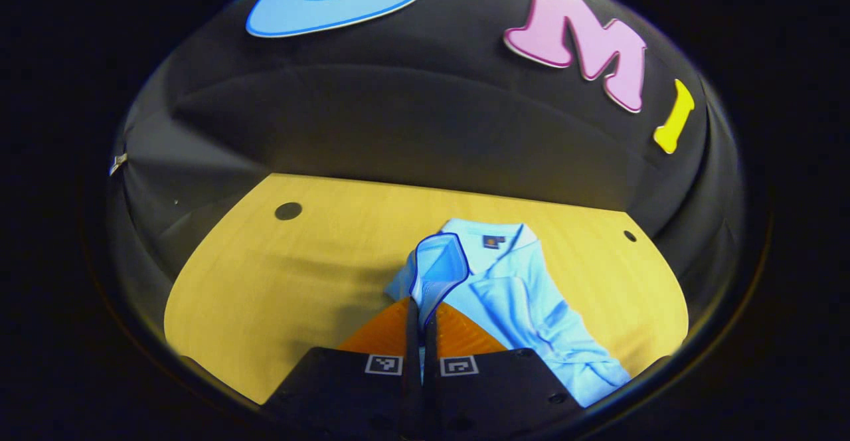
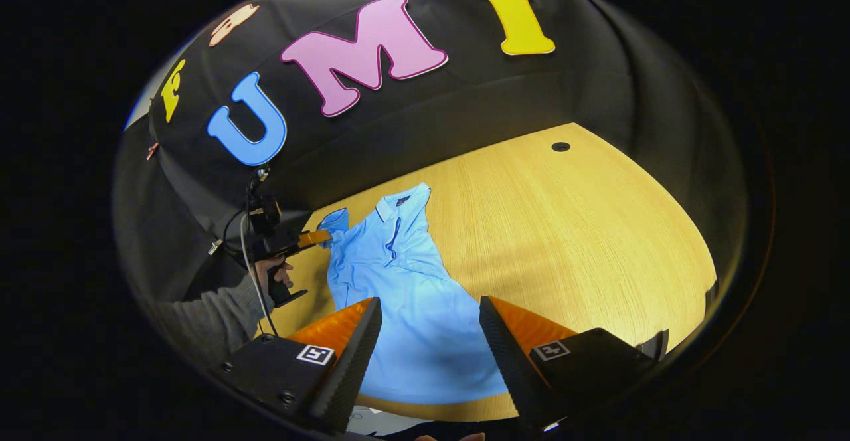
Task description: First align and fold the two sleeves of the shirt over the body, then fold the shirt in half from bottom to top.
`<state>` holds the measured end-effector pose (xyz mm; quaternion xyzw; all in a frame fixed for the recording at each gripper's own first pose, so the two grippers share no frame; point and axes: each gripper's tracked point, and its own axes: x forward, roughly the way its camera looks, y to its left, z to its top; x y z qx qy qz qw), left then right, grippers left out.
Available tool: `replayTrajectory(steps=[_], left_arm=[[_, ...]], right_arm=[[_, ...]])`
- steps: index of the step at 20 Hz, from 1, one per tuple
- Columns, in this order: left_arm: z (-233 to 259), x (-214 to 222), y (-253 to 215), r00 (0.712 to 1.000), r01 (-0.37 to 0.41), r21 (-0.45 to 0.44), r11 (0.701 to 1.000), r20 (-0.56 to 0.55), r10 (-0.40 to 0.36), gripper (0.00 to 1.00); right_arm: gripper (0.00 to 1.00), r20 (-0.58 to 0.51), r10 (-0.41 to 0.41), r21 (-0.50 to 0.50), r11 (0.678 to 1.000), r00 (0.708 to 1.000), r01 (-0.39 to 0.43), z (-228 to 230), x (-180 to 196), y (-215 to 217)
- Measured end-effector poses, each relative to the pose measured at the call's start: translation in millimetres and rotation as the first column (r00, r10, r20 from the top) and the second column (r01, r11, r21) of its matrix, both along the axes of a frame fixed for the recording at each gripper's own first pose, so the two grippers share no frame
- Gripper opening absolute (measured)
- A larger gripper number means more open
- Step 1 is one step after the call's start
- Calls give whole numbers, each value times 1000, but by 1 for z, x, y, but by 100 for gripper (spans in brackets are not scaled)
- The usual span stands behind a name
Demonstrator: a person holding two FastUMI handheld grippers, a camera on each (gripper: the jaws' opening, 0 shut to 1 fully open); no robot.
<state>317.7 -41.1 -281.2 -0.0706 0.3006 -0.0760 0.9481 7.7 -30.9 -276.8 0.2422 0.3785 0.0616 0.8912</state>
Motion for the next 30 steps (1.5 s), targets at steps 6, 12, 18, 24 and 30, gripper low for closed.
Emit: replayTrajectory(steps=[6,12,18,24,30], left_arm=[[-15,-17,-86,987,159,16,987,-22,-159,6],[-37,-26,-132,966,255,66,965,-64,-250,6],[-72,-38,-143,948,310,199,930,-137,-287,6],[-81,-43,-150,936,340,210,917,-172,-307,14],[-80,-51,-161,926,365,188,912,-175,-335,68]], right_arm=[[92,-7,-12,0,1000,1000,12,-3,-6,-10],[93,-21,-37,1,999,999,37,-9,-9,-25],[93,-30,-51,10,999,998,52,-16,-12,-33],[93,-26,-58,13,998,998,58,-17,-19,-38],[93,-23,-67,15,998,998,67,-16,-25,-43]])
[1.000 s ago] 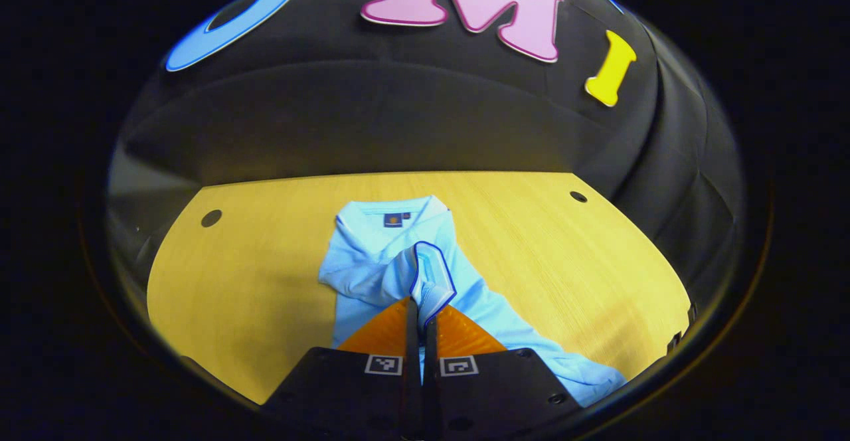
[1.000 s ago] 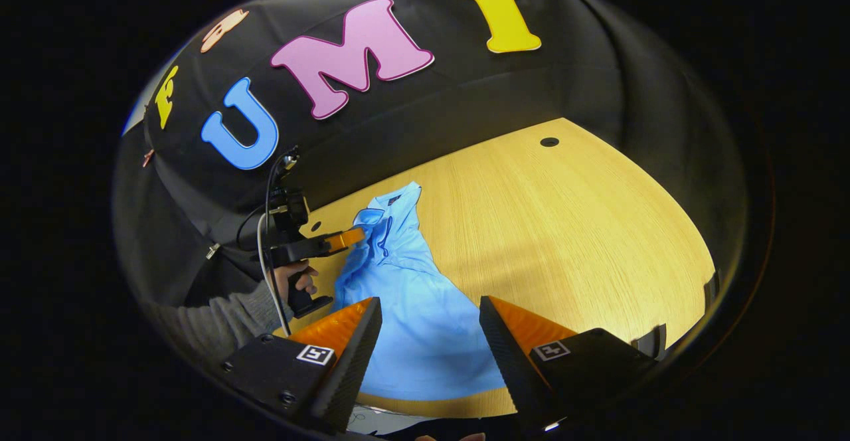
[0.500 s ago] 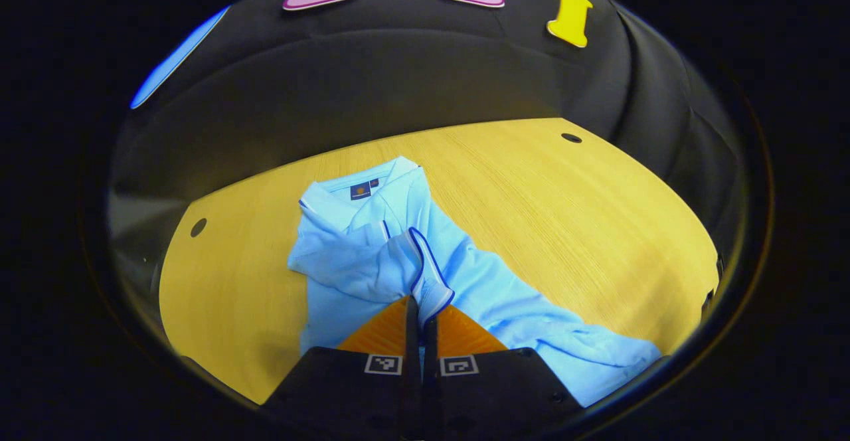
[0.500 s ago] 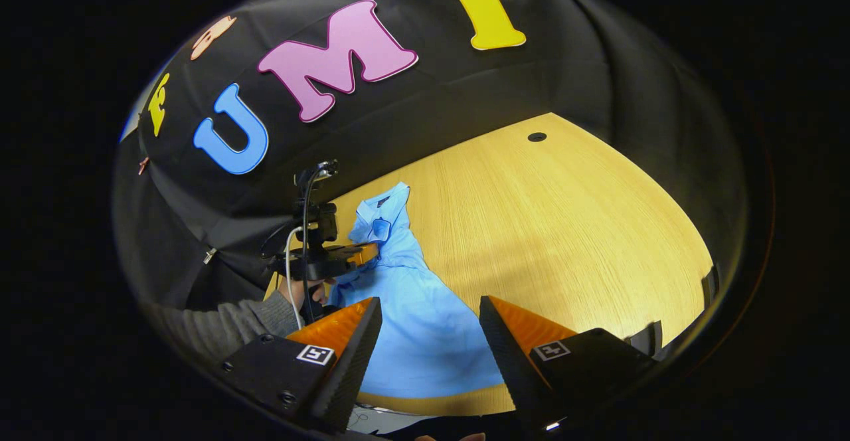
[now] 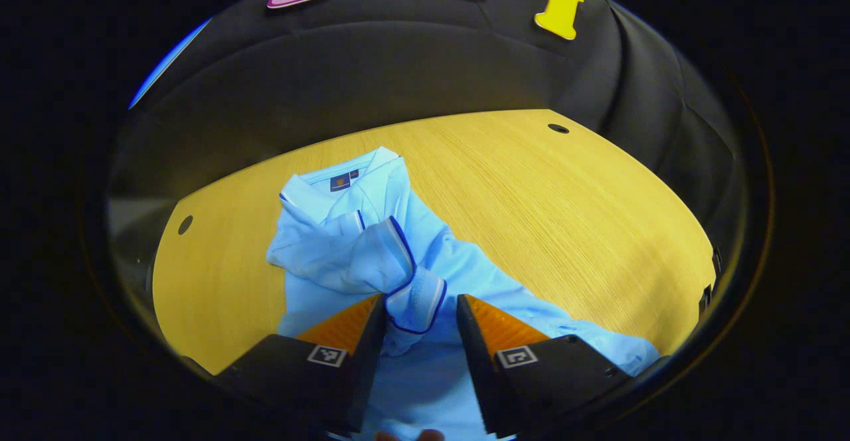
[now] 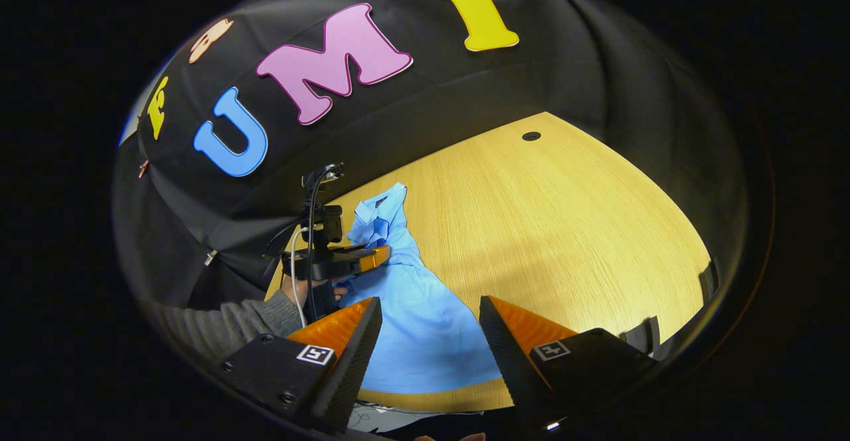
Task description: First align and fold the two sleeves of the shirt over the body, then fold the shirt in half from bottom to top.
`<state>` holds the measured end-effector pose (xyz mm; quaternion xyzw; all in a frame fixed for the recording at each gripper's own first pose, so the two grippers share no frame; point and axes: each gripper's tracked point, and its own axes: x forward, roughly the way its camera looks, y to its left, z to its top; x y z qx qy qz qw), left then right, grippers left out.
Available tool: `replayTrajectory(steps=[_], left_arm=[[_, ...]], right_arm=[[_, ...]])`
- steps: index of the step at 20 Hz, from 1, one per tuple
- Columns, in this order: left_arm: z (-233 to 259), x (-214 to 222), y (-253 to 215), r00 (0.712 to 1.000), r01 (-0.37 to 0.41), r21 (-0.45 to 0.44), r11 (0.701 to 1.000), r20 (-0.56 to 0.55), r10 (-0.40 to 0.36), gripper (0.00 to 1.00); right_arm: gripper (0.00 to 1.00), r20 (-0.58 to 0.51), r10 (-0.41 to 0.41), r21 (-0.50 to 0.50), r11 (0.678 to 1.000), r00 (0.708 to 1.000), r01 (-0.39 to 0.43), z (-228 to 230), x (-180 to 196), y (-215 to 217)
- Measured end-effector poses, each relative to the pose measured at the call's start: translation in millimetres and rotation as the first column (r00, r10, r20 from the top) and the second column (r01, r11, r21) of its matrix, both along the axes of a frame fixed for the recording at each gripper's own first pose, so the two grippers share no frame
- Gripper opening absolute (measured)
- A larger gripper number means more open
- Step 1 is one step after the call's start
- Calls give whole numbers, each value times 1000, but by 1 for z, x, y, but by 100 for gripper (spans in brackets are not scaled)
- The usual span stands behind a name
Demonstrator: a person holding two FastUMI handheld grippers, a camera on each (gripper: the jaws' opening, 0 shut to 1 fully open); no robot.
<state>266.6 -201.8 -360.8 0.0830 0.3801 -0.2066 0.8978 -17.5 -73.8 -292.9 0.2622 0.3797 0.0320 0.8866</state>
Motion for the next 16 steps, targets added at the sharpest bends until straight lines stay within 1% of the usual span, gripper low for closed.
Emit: replayTrajectory(steps=[1,3,4,5,7,10,12,13,16], left_arm=[[1,-1,0,1000,0,7,1000,7,0,78],[6,-1,1,999,-5,24,1000,40,4,85],[11,-1,3,998,-9,35,999,63,6,87],[19,-2,7,995,-15,47,999,95,10,91],[38,-8,14,988,-23,58,998,154,14,95],[76,-36,30,975,-23,26,999,220,16,95],[97,-66,51,968,-27,16,1000,251,22,95],[105,-83,62,966,-32,8,999,256,29,95],[110,-140,101,974,-76,-19,997,213,79,95]], right_arm=[[93,2,-1,0,1000,1000,1,0,-1,-1],[93,3,-4,2,1000,1000,4,1,-4,-2],[93,5,-7,1,1000,1000,7,2,-6,-4],[93,6,-6,0,1000,1000,6,1,-5,-4],[93,5,-1,-4,1000,1000,1,-1,-8,-4],[92,-2,20,-5,1000,1000,-20,-5,-14,1],[92,-16,38,-23,999,999,-38,-13,-22,3],[92,-25,48,-40,998,999,-49,-18,-28,3],[94,-65,103,-103,989,993,-110,-41,-46,6]])
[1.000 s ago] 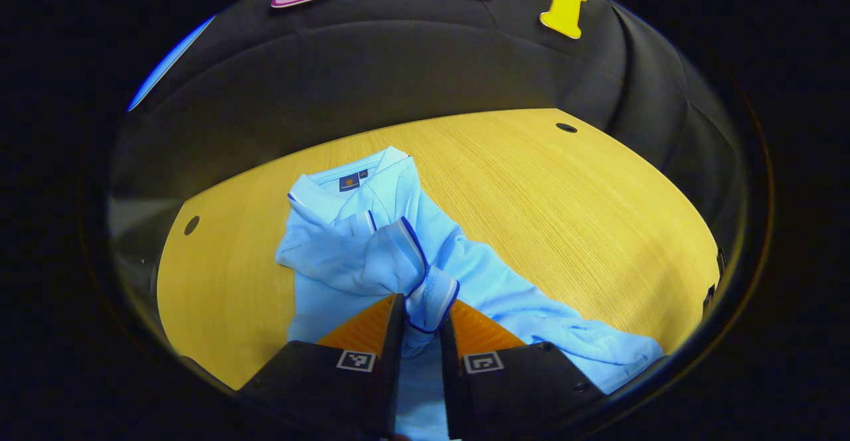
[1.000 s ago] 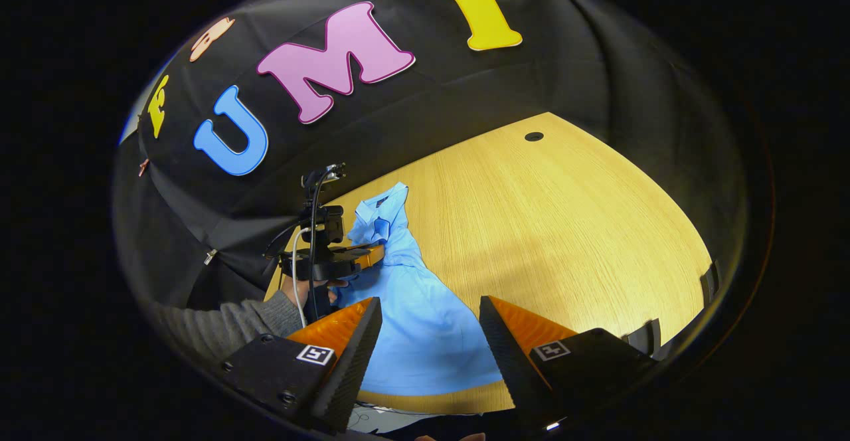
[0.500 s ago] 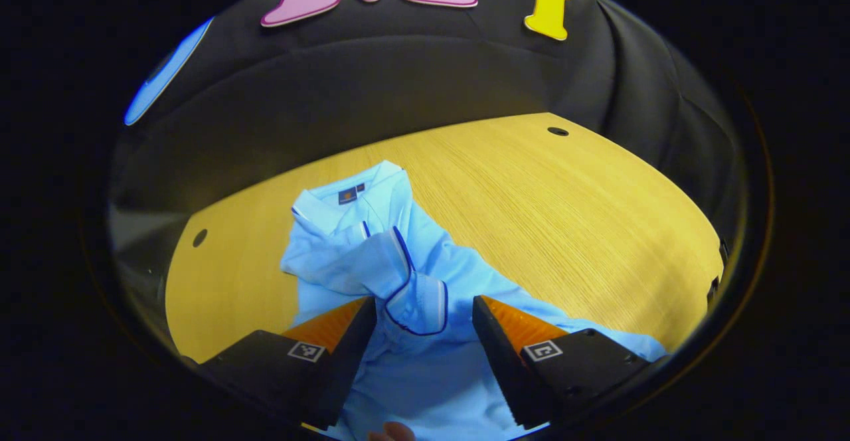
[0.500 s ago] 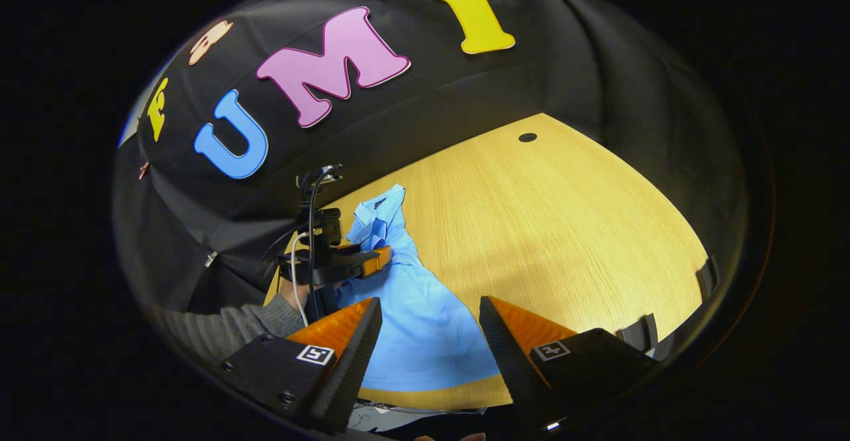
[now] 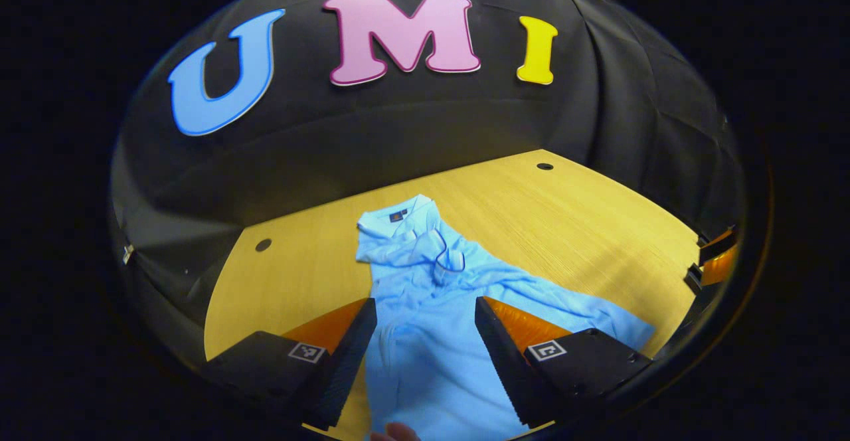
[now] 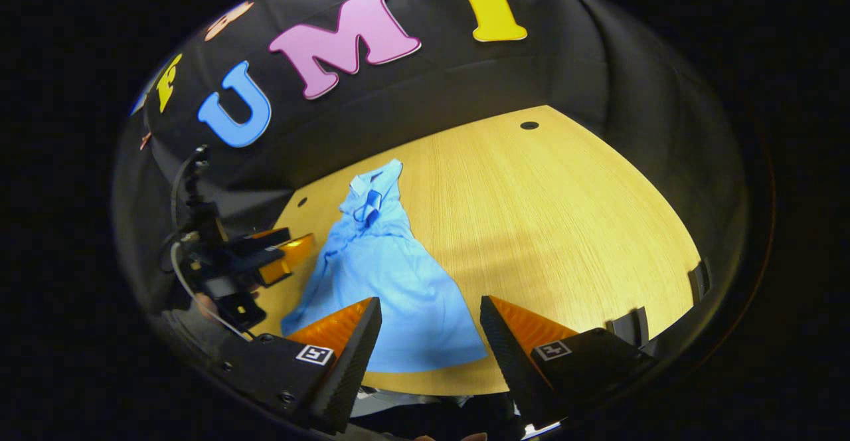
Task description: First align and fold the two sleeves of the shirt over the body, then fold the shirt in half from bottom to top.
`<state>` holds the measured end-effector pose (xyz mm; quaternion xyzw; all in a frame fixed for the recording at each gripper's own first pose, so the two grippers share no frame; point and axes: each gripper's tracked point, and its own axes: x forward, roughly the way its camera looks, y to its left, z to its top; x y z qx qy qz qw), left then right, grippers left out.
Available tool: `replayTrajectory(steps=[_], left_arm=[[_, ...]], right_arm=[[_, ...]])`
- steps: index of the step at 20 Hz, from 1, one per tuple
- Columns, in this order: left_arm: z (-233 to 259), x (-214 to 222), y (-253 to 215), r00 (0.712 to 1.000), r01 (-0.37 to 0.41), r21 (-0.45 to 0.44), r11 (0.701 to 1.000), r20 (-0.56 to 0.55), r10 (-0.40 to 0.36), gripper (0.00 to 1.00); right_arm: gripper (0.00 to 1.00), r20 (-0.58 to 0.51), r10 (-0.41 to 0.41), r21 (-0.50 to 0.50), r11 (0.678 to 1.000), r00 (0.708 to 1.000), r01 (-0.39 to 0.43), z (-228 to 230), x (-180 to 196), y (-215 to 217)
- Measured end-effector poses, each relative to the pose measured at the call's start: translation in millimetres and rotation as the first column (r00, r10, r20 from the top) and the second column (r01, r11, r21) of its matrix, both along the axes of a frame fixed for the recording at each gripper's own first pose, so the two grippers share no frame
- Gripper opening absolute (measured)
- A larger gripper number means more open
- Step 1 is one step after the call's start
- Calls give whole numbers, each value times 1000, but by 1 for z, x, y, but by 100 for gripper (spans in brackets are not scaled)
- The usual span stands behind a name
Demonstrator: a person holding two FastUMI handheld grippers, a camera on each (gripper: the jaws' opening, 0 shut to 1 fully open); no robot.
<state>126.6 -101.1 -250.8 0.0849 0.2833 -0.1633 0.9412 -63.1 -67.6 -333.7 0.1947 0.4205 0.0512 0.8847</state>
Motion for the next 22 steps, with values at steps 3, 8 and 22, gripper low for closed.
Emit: replayTrajectory(steps=[3,8,22], left_arm=[[-10,-54,41,997,-54,18,998,-55,55,95],[-62,-128,80,974,-120,62,991,-184,130,95],[-124,-157,111,936,-151,147,978,-298,190,93]], right_arm=[[89,-37,41,-64,997,998,-43,-22,-18,1],[98,-100,129,-173,974,987,-145,-62,-38,5],[99,-196,203,-257,933,959,-250,-127,-39,21]])
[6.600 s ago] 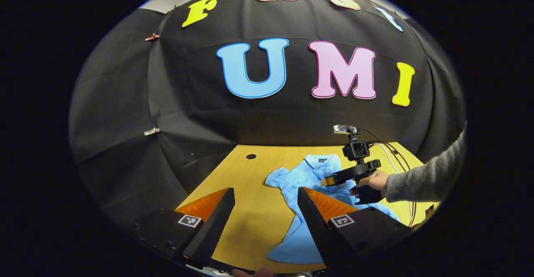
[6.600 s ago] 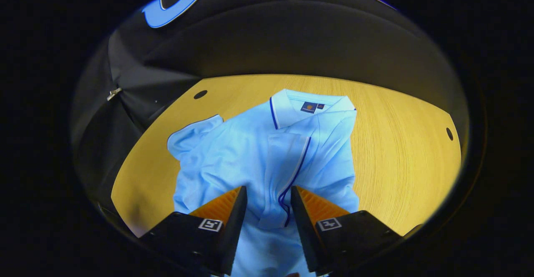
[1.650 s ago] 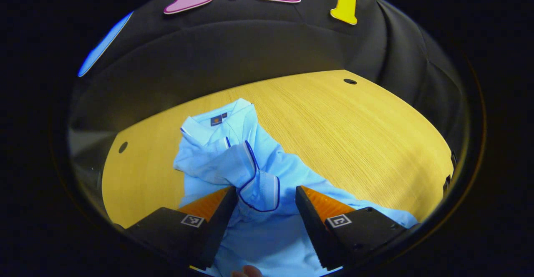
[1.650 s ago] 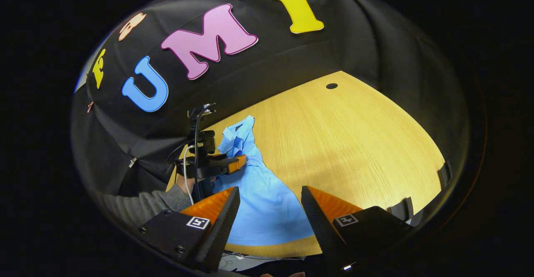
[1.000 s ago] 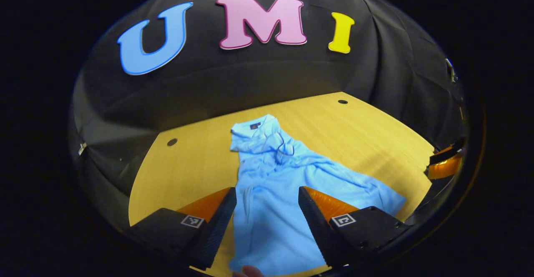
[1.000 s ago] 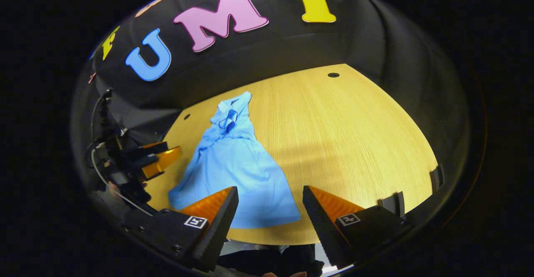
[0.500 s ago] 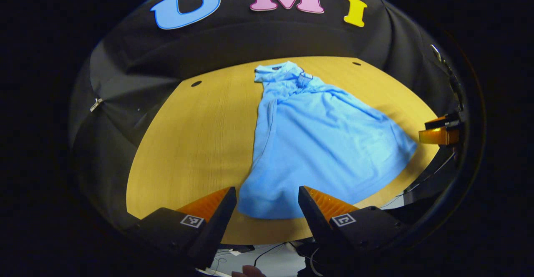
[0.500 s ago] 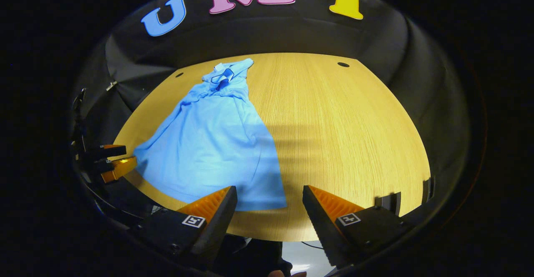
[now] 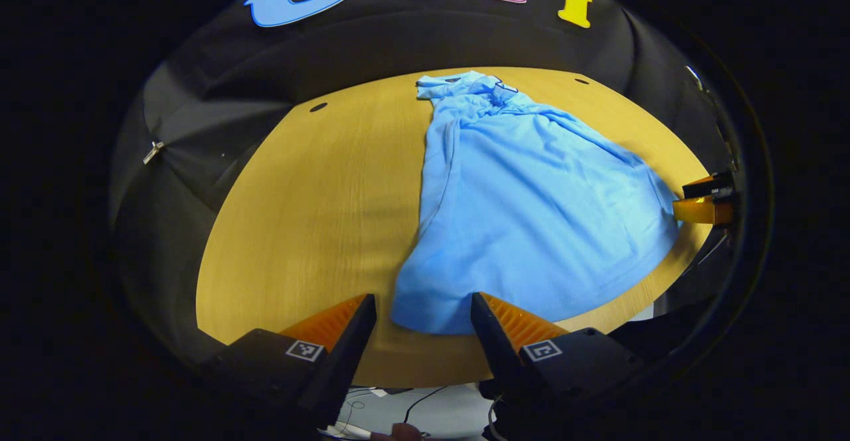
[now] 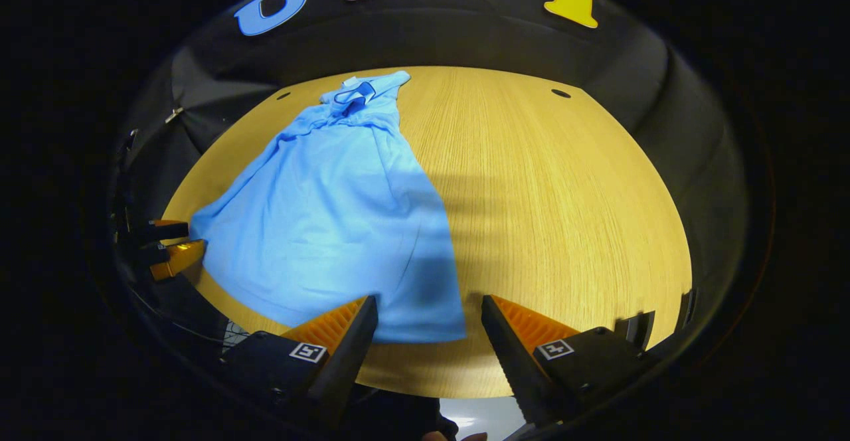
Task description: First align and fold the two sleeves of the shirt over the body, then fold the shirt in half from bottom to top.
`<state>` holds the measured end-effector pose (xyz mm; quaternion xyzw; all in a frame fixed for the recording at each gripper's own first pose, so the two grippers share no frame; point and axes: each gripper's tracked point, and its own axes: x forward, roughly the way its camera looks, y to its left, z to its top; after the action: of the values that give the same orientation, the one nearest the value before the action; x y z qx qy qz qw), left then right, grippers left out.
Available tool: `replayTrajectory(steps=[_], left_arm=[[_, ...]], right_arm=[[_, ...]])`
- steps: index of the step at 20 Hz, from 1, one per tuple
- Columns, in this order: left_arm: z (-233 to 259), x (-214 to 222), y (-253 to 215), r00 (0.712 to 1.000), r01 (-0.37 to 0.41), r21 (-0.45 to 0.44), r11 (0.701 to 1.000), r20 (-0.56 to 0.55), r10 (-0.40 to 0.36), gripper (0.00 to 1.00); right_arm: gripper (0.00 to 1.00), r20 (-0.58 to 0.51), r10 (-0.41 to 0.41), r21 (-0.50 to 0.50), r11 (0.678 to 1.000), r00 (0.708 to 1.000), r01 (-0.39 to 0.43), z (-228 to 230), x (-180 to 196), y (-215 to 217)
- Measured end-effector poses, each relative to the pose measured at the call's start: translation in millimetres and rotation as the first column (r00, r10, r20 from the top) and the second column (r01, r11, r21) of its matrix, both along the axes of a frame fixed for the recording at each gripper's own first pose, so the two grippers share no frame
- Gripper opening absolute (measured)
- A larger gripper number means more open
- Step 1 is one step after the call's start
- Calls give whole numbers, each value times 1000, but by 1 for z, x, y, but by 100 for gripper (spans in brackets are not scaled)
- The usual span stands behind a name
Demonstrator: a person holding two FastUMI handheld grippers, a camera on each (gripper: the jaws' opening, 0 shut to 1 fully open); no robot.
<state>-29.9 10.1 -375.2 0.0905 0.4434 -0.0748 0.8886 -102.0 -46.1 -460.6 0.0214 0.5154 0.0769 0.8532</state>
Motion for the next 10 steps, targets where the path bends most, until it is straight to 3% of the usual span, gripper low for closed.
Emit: replayTrajectory(steps=[4,6,8,9,10], left_arm=[[-4,-14,-21,998,-12,-110,994,-64,5,93],[-4,-13,-28,997,-6,-123,992,-73,-2,72],[-5,-15,-38,997,26,-126,992,-71,-35,60],[-4,-15,-40,997,36,-125,991,-66,-45,44],[-4,-16,-42,996,41,-133,990,-71,-51,38]], right_arm=[[99,29,35,-17,999,999,-35,1,1,6],[98,31,51,-16,999,998,-51,0,1,12],[79,38,82,-11,997,996,-81,1,2,22],[66,40,100,-4,995,994,-100,1,0,30],[58,46,111,-10,994,993,-110,2,0,33]])
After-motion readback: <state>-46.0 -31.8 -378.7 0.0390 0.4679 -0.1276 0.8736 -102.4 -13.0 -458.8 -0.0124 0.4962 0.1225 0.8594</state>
